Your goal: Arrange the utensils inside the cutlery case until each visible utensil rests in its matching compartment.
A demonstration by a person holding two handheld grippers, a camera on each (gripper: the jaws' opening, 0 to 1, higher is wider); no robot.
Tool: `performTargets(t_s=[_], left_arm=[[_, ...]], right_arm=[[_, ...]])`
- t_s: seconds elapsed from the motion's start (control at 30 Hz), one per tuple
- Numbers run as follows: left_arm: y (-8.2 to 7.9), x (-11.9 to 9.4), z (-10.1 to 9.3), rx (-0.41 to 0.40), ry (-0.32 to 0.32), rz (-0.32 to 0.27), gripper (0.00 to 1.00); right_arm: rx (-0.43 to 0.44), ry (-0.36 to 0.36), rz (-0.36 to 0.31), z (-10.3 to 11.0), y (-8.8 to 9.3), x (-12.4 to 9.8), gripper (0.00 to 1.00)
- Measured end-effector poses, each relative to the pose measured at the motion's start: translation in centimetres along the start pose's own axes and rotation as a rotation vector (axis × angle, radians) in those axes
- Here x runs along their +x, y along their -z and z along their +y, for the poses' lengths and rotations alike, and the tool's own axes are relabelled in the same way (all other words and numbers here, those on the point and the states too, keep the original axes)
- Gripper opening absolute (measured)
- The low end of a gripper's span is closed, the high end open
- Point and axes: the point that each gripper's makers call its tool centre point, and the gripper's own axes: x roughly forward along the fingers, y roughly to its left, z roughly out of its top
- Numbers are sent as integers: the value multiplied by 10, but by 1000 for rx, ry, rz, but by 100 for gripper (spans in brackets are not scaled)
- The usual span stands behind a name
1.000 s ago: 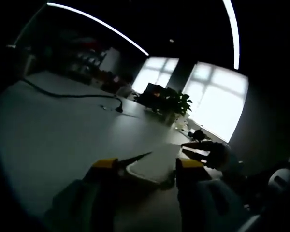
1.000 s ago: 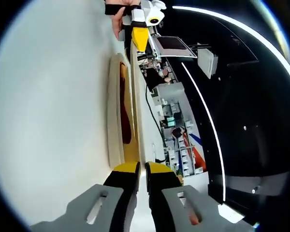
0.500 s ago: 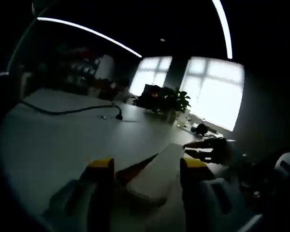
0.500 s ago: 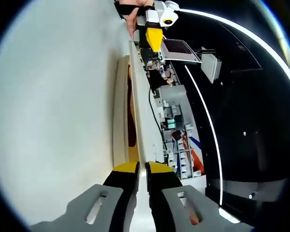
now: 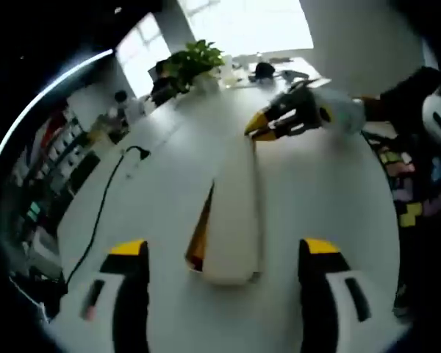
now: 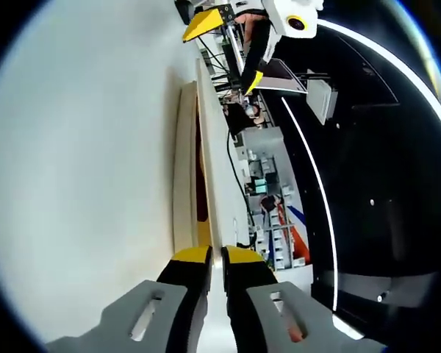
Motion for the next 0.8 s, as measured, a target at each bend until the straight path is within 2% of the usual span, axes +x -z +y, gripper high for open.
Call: performTargets(t_s=[0.07, 0.17, 0.23, 0.3, 0.5, 0.63, 0.8], left_arm=[[4, 7, 2, 2, 31, 53, 83], [11, 20, 7, 10, 61, 124, 82], [16, 27, 3, 0, 109, 166, 81], [15, 32, -4, -20, 164, 169, 79], [22, 40, 1, 4, 180, 262, 77], [20, 43, -2, -27, 233, 296, 65], [19, 47, 0, -15, 250, 345, 62]], right_arm=[[7, 4, 6, 0, 1, 0, 4], [-29, 11, 18, 0, 0, 0, 4], [-27, 9, 18, 0, 1, 0, 4], [-23, 8, 18, 0, 2, 0, 4], [-28, 9, 19, 0, 0, -1, 5], [-30, 9, 21, 0, 0, -1, 5], [-28, 6, 22, 0, 1, 0, 5]])
